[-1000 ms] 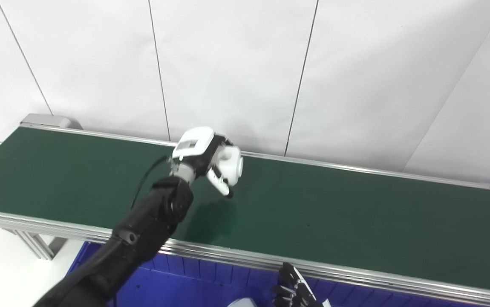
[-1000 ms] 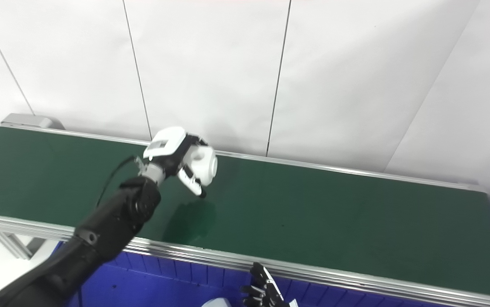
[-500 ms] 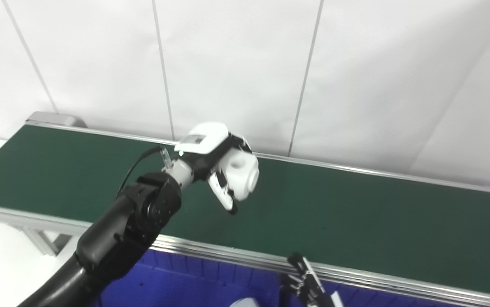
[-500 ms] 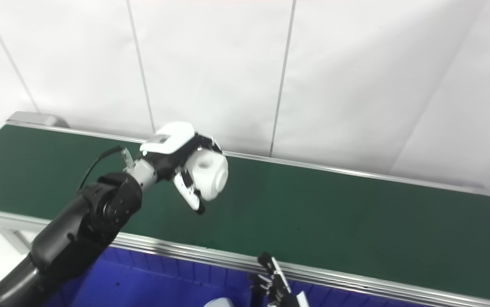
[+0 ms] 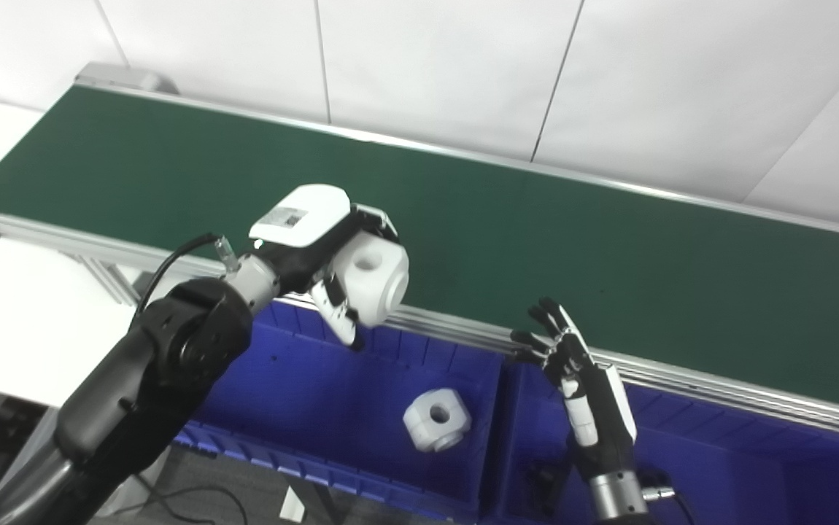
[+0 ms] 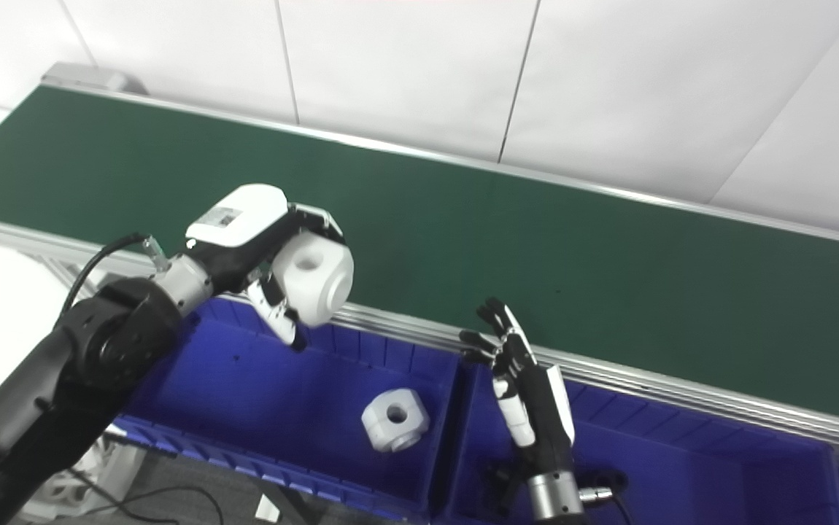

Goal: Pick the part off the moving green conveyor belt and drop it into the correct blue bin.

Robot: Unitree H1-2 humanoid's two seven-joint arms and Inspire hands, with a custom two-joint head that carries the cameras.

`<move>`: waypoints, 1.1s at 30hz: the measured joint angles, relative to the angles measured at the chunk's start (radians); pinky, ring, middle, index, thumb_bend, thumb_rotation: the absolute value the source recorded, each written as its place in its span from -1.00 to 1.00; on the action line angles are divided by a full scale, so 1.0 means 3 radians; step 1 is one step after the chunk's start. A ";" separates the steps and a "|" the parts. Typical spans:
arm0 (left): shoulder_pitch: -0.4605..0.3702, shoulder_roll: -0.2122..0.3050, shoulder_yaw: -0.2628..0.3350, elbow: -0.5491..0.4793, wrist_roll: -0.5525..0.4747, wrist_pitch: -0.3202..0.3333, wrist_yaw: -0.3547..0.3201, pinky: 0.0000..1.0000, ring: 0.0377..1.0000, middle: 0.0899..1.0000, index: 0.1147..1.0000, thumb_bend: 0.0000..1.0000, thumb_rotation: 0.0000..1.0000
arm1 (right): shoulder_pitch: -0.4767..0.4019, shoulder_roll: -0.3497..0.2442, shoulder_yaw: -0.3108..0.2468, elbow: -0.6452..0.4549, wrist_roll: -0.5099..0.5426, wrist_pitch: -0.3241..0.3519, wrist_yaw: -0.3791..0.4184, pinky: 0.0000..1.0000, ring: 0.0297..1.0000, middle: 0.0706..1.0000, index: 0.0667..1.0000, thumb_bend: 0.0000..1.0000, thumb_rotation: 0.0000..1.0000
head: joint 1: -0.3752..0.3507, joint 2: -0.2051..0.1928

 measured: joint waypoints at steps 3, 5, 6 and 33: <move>0.0127 0.0000 0.0011 -0.0030 0.0056 -0.0013 -0.0002 -0.47 -0.32 -0.20 -0.05 -0.01 -1.00 | 0.0000 0.0009 0.0002 -0.0044 0.0000 0.0033 -0.0001 0.42 0.56 0.81 0.88 0.65 0.87 | 0.0005 0.0021; 0.0218 -0.0008 0.0000 -0.0049 0.0109 -0.0016 -0.0004 -0.42 -0.30 -0.16 -0.05 0.00 -1.00 | 0.0000 0.0015 0.0001 -0.0077 0.0000 0.0063 -0.0001 0.42 0.56 0.81 0.88 0.65 0.87 | 0.0010 0.0051; 0.0261 -0.0017 -0.0011 -0.0045 0.0123 -0.0029 -0.0004 -0.42 -0.30 -0.15 -0.05 0.00 -1.00 | 0.0000 0.0016 -0.0001 -0.0084 0.0000 0.0074 -0.0002 0.42 0.56 0.81 0.88 0.65 0.87 | 0.0010 0.0051; 0.0594 -0.0546 -0.0206 0.1663 0.0685 -0.0583 0.1498 -0.49 -0.35 -0.18 -0.01 -0.02 -1.00 | 0.0008 0.0022 -0.0004 -0.0187 0.0079 0.0200 0.0016 0.42 0.56 0.81 0.88 0.68 0.86 | 0.0056 0.0062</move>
